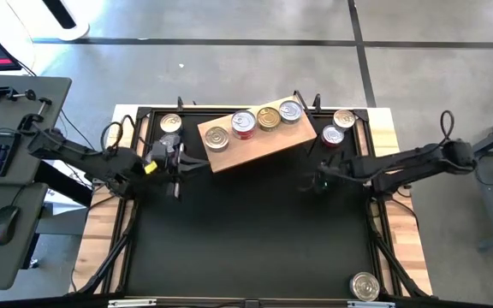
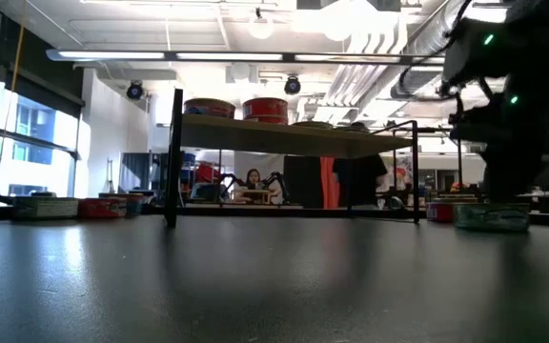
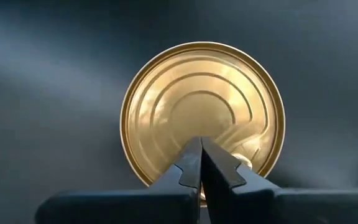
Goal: Stack canned seafood by type on shelf
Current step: Stack the gold and green tuna can on top of the gold and green tuna can on the shelf
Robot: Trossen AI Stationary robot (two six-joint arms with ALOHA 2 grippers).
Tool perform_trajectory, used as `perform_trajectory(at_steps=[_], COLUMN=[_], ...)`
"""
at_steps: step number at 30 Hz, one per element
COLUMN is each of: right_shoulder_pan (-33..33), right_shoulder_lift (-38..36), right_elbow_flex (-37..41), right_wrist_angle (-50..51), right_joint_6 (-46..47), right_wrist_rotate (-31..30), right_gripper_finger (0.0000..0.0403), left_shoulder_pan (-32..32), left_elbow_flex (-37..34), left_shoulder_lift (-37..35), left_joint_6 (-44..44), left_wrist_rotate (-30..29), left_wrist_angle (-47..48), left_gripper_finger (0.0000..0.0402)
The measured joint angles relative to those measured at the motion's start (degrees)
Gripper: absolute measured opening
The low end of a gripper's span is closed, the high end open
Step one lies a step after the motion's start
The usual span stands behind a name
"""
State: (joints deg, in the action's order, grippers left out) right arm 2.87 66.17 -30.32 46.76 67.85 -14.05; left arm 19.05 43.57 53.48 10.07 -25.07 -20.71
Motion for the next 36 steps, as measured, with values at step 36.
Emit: perform_trajectory(at_steps=[36], right_shoulder_pan=[18.4], right_shoulder_lift=[42.6], right_elbow_flex=[-52.0], right_wrist_angle=[-17.7], right_joint_6=[-19.7], right_wrist_rotate=[12.6], right_gripper_finger=[0.0000], left_shoulder_pan=[11.5], left_elbow_flex=[0.0], left_shoulder_lift=[35.0], left_joint_6=[17.6], left_wrist_rotate=[7.0], left_wrist_angle=[22.4], left_gripper_finger=[0.0000])
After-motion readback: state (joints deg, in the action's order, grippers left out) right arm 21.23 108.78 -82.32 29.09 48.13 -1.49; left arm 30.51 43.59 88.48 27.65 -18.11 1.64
